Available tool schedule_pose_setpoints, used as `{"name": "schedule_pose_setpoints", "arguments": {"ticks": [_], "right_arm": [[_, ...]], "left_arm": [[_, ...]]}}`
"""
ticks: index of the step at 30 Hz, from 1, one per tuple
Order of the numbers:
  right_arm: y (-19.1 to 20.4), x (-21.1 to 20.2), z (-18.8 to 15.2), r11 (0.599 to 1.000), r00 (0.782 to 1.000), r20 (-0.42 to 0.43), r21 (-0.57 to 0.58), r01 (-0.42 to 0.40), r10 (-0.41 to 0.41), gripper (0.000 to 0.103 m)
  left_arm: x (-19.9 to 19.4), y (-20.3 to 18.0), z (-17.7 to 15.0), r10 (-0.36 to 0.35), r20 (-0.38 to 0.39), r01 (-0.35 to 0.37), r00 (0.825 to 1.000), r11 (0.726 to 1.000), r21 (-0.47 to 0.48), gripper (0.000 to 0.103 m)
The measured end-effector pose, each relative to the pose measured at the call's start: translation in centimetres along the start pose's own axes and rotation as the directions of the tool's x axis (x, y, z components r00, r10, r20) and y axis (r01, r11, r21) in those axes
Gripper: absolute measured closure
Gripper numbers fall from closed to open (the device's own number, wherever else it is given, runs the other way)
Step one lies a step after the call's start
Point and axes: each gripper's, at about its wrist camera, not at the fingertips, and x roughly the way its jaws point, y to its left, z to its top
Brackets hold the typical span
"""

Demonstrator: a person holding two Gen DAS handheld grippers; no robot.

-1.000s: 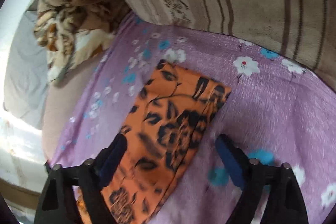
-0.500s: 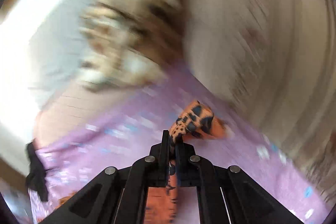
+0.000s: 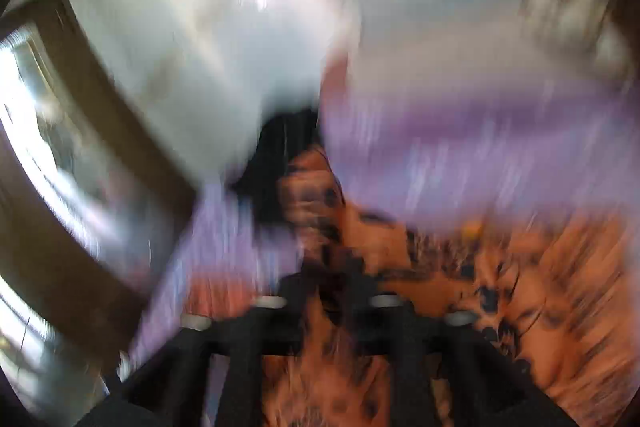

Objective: Fold small clothes
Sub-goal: 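Grasp a sleeve with the right gripper and fold it across the blouse body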

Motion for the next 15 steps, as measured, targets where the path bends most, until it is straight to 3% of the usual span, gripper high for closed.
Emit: {"name": "schedule_pose_setpoints", "arguments": {"ticks": [1, 2, 4, 5, 9, 11, 12, 13, 14, 15], "right_arm": [[-0.9, 3.4, -2.6, 0.999, 0.992, -0.120, 0.009, 0.031, -0.029, 0.023], [-1.5, 4.5, -4.0, 0.999, 0.987, -0.156, 0.014, 0.044, -0.041, 0.023], [-1.3, 3.0, -4.6, 0.999, 0.997, -0.072, -0.018, 0.032, -0.034, 0.024], [-1.2, 2.1, -4.5, 1.000, 0.997, -0.071, -0.014, 0.027, -0.028, 0.024], [-0.6, -2.4, -2.1, 1.000, 1.000, 0.027, -0.014, -0.001, 0.001, 0.022], [-2.3, -3.1, -1.7, 0.997, 0.997, 0.055, 0.063, -0.049, 0.046, 0.007], [-3.0, -1.8, -2.4, 0.994, 0.999, 0.030, 0.098, -0.037, 0.035, 0.003], [-4.5, 0.4, -2.9, 0.990, 0.996, -0.084, 0.138, 0.009, 0.002, 0.001], [-5.7, 1.8, -3.5, 0.986, 0.987, -0.161, 0.164, 0.035, -0.008, 0.006], [-5.7, 0.5, -3.8, 0.991, 0.997, -0.083, 0.133, 0.005, 0.006, 0.008]], "left_arm": [[0.0, 0.0, 0.0, -0.004, -0.003, 0.004, 1.000, 1.000, 0.006, 0.000], [0.0, 0.0, 0.0, -0.007, -0.006, 0.007, 1.000, 1.000, 0.010, 0.000], [-0.1, 0.2, 0.1, -0.021, -0.009, 0.021, 1.000, 1.000, 0.008, 0.000], [-0.1, 0.2, 0.1, -0.024, -0.008, 0.024, 1.000, 1.000, 0.002, 0.000], [0.1, -0.2, 0.0, 0.009, -0.003, -0.009, 1.000, 1.000, 0.000, 0.000], [0.4, -0.4, 0.0, 0.026, -0.007, -0.025, 1.000, 1.000, 0.013, 0.000], [0.5, -0.5, 0.0, 0.032, -0.009, -0.031, 0.999, 0.999, 0.018, 0.000], [0.6, -0.5, 0.0, 0.035, -0.011, -0.034, 0.999, 0.999, 0.023, 0.000], [0.6, -0.6, 0.0, 0.037, -0.008, -0.037, 0.999, 0.999, 0.029, 0.000], [0.6, -0.5, 0.0, 0.036, 0.002, -0.036, 0.999, 0.999, 0.027, 0.000]]}}
